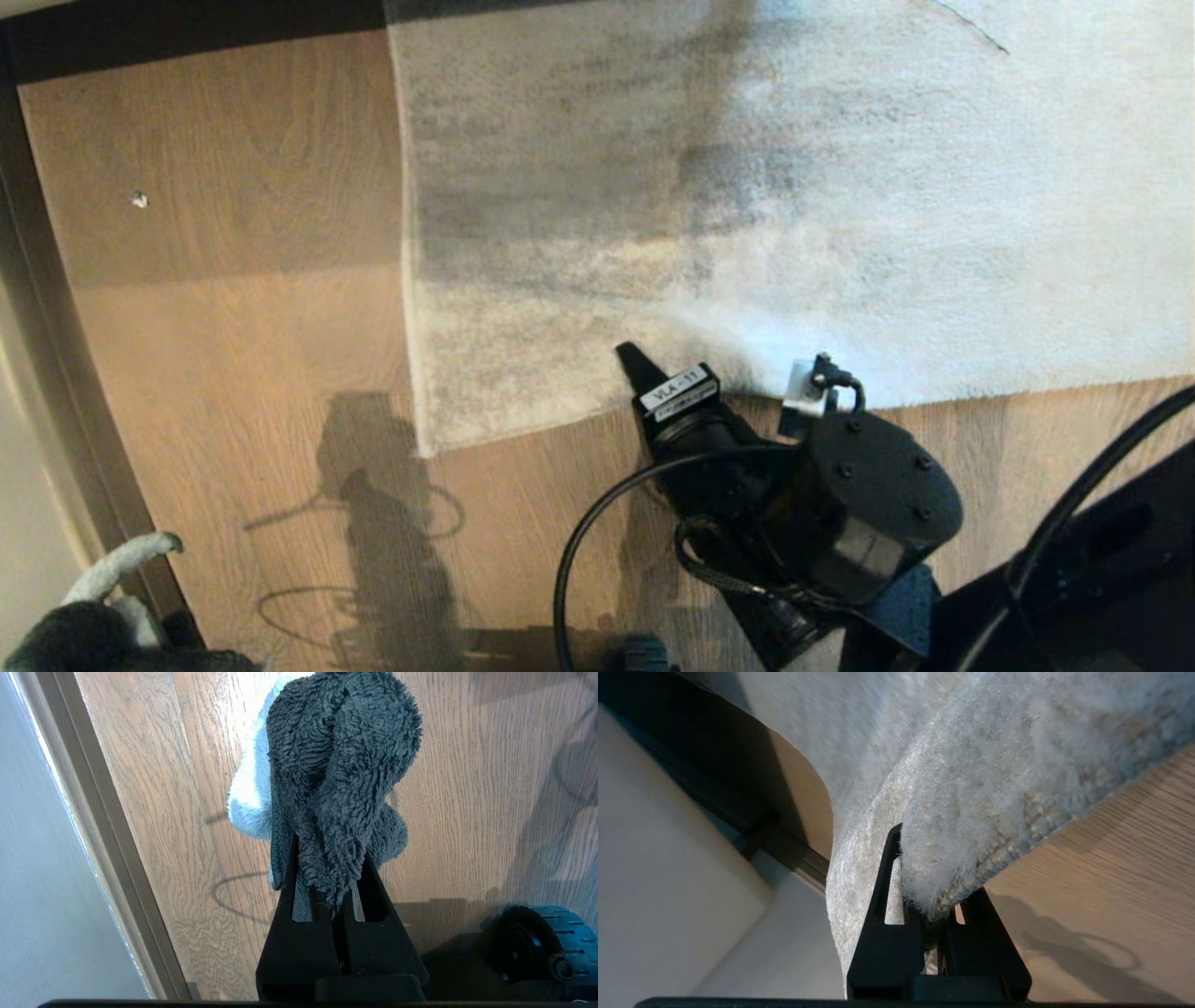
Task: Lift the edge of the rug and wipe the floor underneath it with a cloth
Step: Lift up the carpet
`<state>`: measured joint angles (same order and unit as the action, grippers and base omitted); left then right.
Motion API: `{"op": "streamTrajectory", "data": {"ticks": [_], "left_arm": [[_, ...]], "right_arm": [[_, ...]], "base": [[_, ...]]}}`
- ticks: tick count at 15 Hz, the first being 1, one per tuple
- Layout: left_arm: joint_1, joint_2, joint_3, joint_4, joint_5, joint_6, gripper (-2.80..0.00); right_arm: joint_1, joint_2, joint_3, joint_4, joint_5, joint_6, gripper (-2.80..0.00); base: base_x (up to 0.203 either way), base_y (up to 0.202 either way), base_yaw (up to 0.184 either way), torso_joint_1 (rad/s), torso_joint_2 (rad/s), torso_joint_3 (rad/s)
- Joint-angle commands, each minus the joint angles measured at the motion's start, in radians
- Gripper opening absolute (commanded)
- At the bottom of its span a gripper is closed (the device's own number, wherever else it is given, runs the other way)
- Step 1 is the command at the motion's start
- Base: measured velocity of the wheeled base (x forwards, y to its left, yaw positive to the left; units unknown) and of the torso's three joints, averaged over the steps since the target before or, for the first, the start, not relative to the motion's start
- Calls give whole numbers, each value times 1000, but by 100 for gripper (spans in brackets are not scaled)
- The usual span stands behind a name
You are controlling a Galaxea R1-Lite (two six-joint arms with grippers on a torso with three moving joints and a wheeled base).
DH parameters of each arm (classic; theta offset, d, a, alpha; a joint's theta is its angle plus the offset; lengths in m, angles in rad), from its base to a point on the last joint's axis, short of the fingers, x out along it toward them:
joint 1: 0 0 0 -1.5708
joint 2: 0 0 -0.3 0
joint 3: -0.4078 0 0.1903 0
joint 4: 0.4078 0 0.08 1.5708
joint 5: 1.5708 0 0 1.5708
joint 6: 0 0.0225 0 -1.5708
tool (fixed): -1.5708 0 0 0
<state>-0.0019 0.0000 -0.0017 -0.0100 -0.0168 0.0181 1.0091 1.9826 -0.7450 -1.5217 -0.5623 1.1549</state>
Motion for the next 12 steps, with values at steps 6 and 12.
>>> {"op": "streamTrajectory", "data": {"ticks": [6, 12], "left_arm": [[0, 0, 0, -1, 0, 0, -280], [0, 0, 0, -1, 0, 0, -280]], "right_arm": [[-62, -191, 142, -43, -4, 63, -280], [-162, -299, 218, -43, -2, 210, -280]], "base": [[0, 0, 0, 0, 0, 0], [0, 0, 0, 0, 0, 0]]}}
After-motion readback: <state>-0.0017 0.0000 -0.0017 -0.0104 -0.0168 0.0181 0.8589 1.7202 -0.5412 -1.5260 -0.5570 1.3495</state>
